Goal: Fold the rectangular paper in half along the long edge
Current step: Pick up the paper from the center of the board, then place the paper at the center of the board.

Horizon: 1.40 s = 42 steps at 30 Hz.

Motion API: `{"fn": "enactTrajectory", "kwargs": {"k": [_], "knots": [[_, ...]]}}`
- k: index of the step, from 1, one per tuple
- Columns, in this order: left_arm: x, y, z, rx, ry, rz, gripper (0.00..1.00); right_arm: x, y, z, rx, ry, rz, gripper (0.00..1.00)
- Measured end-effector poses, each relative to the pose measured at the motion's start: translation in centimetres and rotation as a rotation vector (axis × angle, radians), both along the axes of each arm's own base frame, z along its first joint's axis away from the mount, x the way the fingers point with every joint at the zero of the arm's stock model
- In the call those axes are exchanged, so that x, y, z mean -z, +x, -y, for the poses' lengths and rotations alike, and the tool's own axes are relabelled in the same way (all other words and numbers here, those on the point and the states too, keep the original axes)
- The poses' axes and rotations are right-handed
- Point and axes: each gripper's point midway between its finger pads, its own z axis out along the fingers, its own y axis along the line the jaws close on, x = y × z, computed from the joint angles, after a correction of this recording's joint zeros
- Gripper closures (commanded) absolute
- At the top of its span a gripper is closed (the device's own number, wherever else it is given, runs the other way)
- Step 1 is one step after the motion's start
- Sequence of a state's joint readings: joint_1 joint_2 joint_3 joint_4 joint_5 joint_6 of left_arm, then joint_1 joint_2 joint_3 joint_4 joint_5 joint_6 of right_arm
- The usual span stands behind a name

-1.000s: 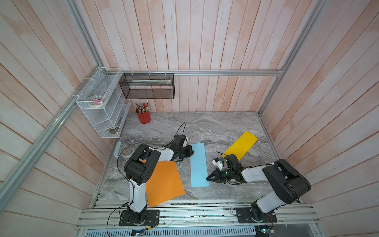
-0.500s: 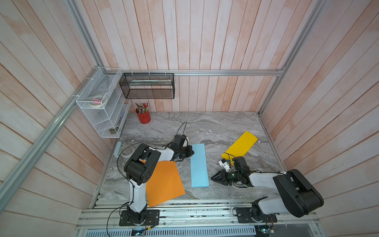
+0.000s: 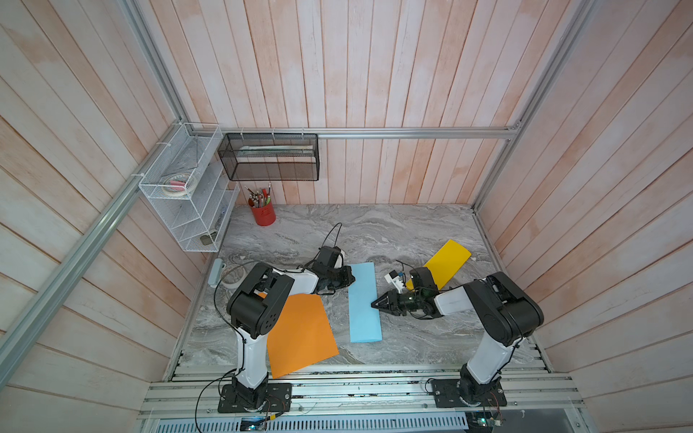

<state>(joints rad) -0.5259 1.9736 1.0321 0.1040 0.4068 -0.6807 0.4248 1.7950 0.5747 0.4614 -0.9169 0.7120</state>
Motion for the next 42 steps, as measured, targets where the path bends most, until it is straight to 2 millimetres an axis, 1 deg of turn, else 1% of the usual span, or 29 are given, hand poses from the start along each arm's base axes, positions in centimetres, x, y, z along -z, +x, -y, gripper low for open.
{"fn": "enactTrajectory", "kwargs": {"k": [2,6,12,13,14,15,16,17,19,20,21,23,24,25,26,27,28,29,30,31,33,35,37,39,41,42], "knots": [[0.0,0.0,0.0,-0.001,0.0,0.0,1.0,0.1,0.2,-0.4,-0.003,-0.008,0.003,0.9],[-0.2,-0.2,-0.1,-0.002,0.003,-0.003,1.0,0.4,0.2,-0.3,0.009,-0.025,-0.007,1.0],[-0.4,-0.9,-0.8,-0.01,0.031,-0.035,1.0,0.5,0.3,-0.2,0.012,-0.03,-0.01,1.0],[-0.6,-1.0,-1.0,-0.012,0.036,-0.039,0.92,0.5,0.3,-0.2,0.013,-0.031,-0.011,1.0],[-1.0,-1.0,-1.1,-0.014,0.037,-0.038,0.79,0.5,0.4,-0.2,0.013,-0.033,-0.012,1.0],[-1.8,-0.9,-1.3,-0.02,0.033,-0.027,0.66,0.3,0.5,-0.3,0.014,-0.034,-0.013,1.0],[-2.8,-0.7,-1.4,-0.024,0.027,-0.009,0.58,0.2,0.8,-0.4,0.014,-0.034,-0.012,1.0],[-4.5,-0.2,-1.5,-0.03,0.011,0.022,0.5,-0.2,1.2,-0.6,0.014,-0.033,-0.007,1.0],[-9.4,0.9,-1.7,-0.044,-0.042,0.122,0.4,-1.1,2.4,-0.9,0.018,-0.023,0.015,1.0],[-12.6,1.4,-1.9,-0.051,-0.076,0.189,0.31,-1.7,3.2,-0.9,0.025,-0.017,0.029,1.0],[-15.9,1.8,-2.2,-0.061,-0.113,0.263,0.27,-2.4,4.1,-0.8,0.037,-0.013,0.043,1.0],[-22.4,1.8,-3.2,-0.081,-0.181,0.411,0.24,-3.7,6.1,0.2,0.074,-0.007,0.073,1.0],[-25.3,1.5,-3.9,-0.093,-0.21,0.477,0.24,-4.5,7.3,1.0,0.101,-0.004,0.093,1.0],[-27.1,1.1,-4.4,-0.103,-0.226,0.521,0.24,-5.2,8.3,1.9,0.127,-0.001,0.107,1.0],[-29.0,0.6,-5.1,-0.116,-0.243,0.567,0.24,-5.9,9.5,3.2,0.165,0.004,0.125,1.0],[-30.1,0.1,-5.7,-0.127,-0.253,0.596,0.24,-6.6,10.6,4.6,0.205,0.009,0.138,1.0],[-30.6,-0.3,-6.2,-0.139,-0.254,0.612,0.24,-7.0,11.5,6.0,0.243,0.012,0.147,1.0],[-30.5,-0.7,-6.7,-0.15,-0.251,0.617,0.24,-7.2,12.4,7.6,0.287,0.014,0.152,1.0],[-29.8,-1.0,-7.2,-0.163,-0.24,0.61,0.24,-7.3,13.2,9.2,0.332,0.015,0.148,1.0],[-28.9,-1.3,-7.5,-0.171,-0.227,0.595,0.24,-7.3,13.8,10.4,0.369,0.017,0.142,1.0],[-26.0,-1.6,-7.9,-0.182,-0.192,0.539,0.24,-7.1,14.7,12.7,0.444,0.024,0.132,1.0],[-23.0,-2.1,-8.3,-0.194,-0.157,0.472,0.24,-6.6,15.1,14.1,0.5,0.033,0.113,1.0],[-21.0,-2.5,-8.7,-0.2,-0.131,0.42,0.25,-5.8,15.2,15.1,0.55,0.032,0.087,1.0],[-20.0,-2.8,-8.9,-0.204,-0.115,0.395,0.26,-4.9,15.5,16.2,0.604,0.02,0.06,1.0],[-19.8,-2.9,-9.0,-0.206,-0.109,0.388,0.28,-4.4,15.9,17.3,0.652,0.004,0.047,1.0],[-19.8,-2.9,-9.0,-0.208,-0.108,0.389,0.29,-4.2,16.1,17.9,0.675,-0.005,0.045,0.95]]}}
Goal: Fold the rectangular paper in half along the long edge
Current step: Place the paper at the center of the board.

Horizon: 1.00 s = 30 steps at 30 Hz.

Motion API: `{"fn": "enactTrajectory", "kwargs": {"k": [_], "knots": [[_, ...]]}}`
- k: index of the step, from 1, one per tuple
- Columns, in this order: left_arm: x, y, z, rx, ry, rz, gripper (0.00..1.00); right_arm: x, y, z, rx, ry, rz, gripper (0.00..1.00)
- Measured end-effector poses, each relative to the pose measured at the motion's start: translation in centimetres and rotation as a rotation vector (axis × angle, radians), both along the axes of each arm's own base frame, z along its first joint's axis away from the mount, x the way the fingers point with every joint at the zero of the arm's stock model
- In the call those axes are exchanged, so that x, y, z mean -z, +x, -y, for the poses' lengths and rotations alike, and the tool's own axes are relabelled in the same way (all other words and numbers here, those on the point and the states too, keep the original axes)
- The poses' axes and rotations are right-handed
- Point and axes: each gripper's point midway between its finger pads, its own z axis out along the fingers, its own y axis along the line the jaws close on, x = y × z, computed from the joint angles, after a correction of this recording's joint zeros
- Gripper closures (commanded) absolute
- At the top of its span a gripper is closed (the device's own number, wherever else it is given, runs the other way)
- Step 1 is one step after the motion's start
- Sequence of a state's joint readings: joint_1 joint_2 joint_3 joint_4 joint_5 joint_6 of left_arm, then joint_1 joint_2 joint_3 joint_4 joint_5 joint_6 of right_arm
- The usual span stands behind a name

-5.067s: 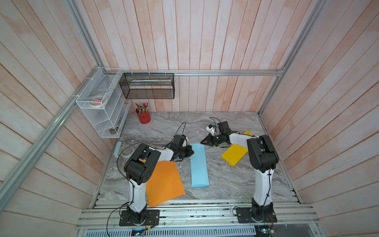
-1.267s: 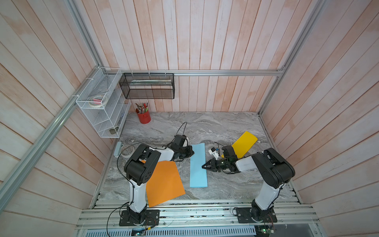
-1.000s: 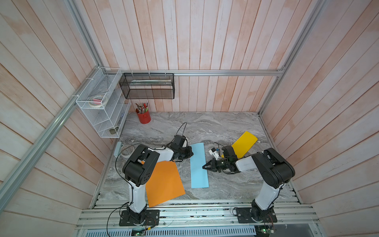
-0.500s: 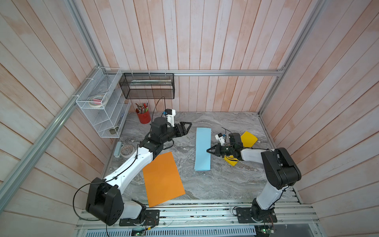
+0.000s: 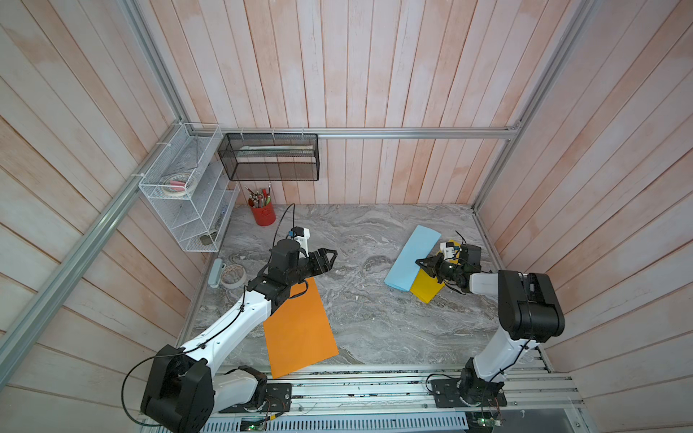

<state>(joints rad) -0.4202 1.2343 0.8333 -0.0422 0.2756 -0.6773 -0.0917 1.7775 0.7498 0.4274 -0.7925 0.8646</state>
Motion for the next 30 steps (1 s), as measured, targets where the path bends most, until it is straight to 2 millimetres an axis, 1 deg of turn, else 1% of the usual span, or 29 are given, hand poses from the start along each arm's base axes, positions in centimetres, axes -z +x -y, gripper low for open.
{"fn": "enactTrajectory", "kwargs": {"k": [2,4,7,9,11,13,15,18,20,21,23,26,28,30], "knots": [[0.1,-0.1,-0.3,-0.011,0.01,-0.006,0.33,0.5,0.3,1.2,0.044,-0.022,-0.016,0.83],[0.6,-0.2,-0.8,-0.034,0.026,-0.025,0.38,1.1,0.3,2.1,0.08,-0.045,-0.041,0.74],[1.9,-0.2,-2.0,-0.075,0.051,-0.075,0.45,2.1,-0.1,3.2,0.111,-0.082,-0.089,0.69],[3.3,-0.3,-3.0,-0.103,0.061,-0.117,0.54,2.2,-0.6,3.7,0.123,-0.123,-0.12,0.66],[5.3,-0.7,-4.1,-0.132,0.082,-0.171,0.62,1.5,-0.9,4.2,0.137,-0.168,-0.132,0.66],[7.3,-1.2,-4.9,-0.156,0.106,-0.231,0.67,0.4,-1.1,4.8,0.154,-0.209,-0.126,0.66],[9.6,-2.2,-5.4,-0.167,0.141,-0.3,0.75,-1.0,-1.6,5.3,0.176,-0.242,-0.117,0.66],[11.7,-3.1,-6.1,-0.185,0.182,-0.374,0.84,-2.6,-3.0,5.4,0.197,-0.261,-0.094,0.65],[12.7,-3.6,-6.6,-0.204,0.208,-0.413,0.89,-3.3,-4.1,4.5,0.19,-0.272,-0.076,0.64],[13.1,-3.9,-7.0,-0.216,0.222,-0.432,0.92,-3.7,-4.7,3.5,0.171,-0.281,-0.065,0.63],[14.0,-4.5,-7.7,-0.245,0.252,-0.474,0.96,-4.4,-5.6,0.8,0.111,-0.301,-0.043,0.62],[15.5,-5.6,-8.9,-0.29,0.304,-0.549,1.0,-5.3,-6.8,-4.0,-0.013,-0.317,0.003,0.62],[16.6,-6.3,-9.7,-0.319,0.342,-0.6,1.0,-5.5,-7.4,-6.4,-0.078,-0.31,0.02,0.62],[17.6,-7.0,-10.3,-0.345,0.374,-0.647,1.0,-5.2,-7.9,-8.1,-0.126,-0.3,0.022,0.62]]}}
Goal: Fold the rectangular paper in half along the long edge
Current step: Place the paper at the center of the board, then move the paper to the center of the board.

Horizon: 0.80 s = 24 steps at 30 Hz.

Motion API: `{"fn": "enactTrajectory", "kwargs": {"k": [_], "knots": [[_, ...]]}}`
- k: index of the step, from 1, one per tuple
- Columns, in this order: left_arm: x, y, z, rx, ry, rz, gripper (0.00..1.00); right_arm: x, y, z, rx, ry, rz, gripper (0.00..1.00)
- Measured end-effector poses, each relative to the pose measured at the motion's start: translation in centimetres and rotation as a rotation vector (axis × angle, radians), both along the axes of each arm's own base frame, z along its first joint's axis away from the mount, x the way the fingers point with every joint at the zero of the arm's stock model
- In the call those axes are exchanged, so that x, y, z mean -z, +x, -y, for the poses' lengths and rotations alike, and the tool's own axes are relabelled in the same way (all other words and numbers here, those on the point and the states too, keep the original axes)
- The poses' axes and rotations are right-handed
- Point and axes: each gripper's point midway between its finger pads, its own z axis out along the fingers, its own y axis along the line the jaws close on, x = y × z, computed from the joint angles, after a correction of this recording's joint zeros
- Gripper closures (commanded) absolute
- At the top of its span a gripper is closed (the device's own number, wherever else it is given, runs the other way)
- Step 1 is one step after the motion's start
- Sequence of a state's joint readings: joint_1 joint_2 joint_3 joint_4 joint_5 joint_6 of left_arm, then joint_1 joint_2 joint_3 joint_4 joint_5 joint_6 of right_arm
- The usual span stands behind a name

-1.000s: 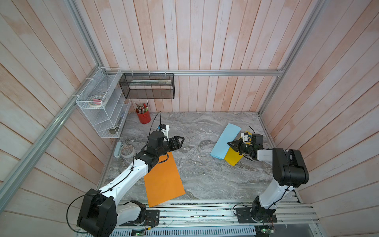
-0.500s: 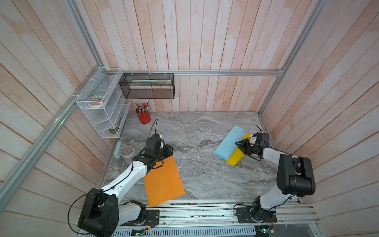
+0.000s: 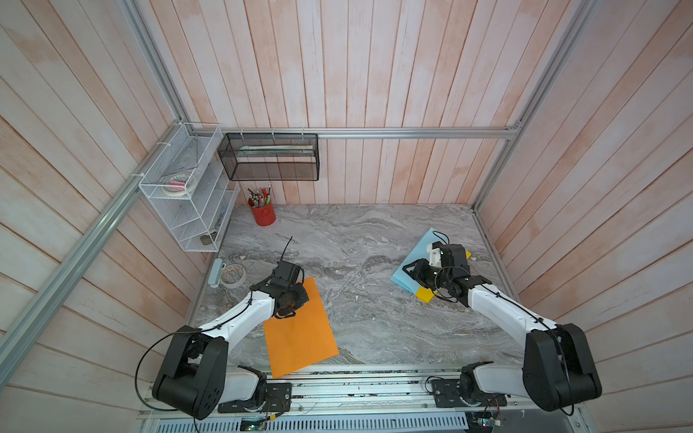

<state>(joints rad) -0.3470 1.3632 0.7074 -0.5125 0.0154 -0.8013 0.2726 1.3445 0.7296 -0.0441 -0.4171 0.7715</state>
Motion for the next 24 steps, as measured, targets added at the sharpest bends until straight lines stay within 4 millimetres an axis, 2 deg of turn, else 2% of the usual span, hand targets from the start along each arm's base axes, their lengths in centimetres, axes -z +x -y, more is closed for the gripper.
{"fn": "enactTrajectory", "kwargs": {"k": [7,14,18,24], "knots": [[2.6,-1.8,-1.1,-0.044,0.047,-0.099,1.0,2.4,-0.9,-4.2,-0.112,0.0,-0.059,0.62],[2.7,-1.2,-0.4,-0.04,0.047,-0.08,1.0,2.1,-0.8,-5.1,-0.136,0.015,-0.043,0.62],[2.6,0.4,2.4,0.018,0.045,-0.049,1.0,2.1,-0.8,-5.2,-0.139,0.019,-0.04,0.62],[2.4,3.9,9.2,0.139,-0.013,0.012,1.0,2.3,-1.0,-5.8,-0.179,0.04,-0.043,0.62]]}}
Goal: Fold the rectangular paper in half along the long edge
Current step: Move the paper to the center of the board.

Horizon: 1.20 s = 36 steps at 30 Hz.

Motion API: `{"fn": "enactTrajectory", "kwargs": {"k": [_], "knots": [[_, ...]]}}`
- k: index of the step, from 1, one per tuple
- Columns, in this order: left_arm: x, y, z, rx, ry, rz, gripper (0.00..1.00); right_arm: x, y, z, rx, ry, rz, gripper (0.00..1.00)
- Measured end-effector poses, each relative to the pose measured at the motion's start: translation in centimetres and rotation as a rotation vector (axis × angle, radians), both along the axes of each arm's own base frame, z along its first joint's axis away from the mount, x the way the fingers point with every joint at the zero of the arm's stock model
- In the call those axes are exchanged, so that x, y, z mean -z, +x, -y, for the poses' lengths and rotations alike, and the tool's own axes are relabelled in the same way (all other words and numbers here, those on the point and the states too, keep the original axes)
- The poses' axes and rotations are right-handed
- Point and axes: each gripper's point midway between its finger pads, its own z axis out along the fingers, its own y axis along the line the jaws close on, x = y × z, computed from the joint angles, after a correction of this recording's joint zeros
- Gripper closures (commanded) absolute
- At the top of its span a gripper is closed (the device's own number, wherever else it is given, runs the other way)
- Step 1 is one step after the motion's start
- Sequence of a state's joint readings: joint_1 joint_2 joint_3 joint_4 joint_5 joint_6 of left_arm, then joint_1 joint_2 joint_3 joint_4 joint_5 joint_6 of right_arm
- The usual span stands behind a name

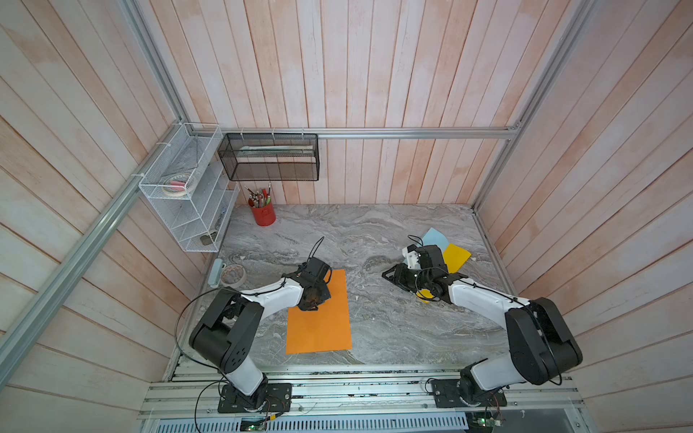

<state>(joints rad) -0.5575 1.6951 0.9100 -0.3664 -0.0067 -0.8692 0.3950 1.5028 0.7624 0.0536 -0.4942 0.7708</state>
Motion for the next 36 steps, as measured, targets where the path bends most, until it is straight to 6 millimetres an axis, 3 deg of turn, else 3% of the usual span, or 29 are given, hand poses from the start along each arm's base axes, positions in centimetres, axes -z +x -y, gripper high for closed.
{"fn": "enactTrajectory", "kwargs": {"k": [5,10,15,19,24,30,36], "knots": [[-0.2,2.2,4.2,0.062,-0.069,0.015,1.0,2.0,-0.9,-0.9,-0.056,0.0,-0.047,0.62],[-0.5,3.2,6.3,0.097,-0.118,0.013,1.0,4.0,-2.9,-1.8,-0.106,-0.011,-0.095,0.61],[-1.7,4.0,7.1,0.124,-0.143,0.045,1.0,5.4,-3.7,-2.5,-0.126,-0.017,-0.122,0.61],[-4.0,4.0,7.0,0.159,-0.162,0.101,1.0,6.9,-3.7,-2.8,-0.13,-0.02,-0.15,0.61],[-6.3,3.8,6.0,0.231,-0.148,0.178,1.0,6.8,-3.4,-3.5,-0.141,-0.008,-0.133,0.61],[-2.8,1.4,4.6,0.318,-0.067,0.104,1.0,6.8,-3.5,-4.2,-0.145,-0.01,-0.135,0.6],[-0.2,-0.1,4.8,0.376,-0.043,0.036,1.0,6.8,-3.4,-4.6,-0.144,-0.017,-0.134,0.58]]}}
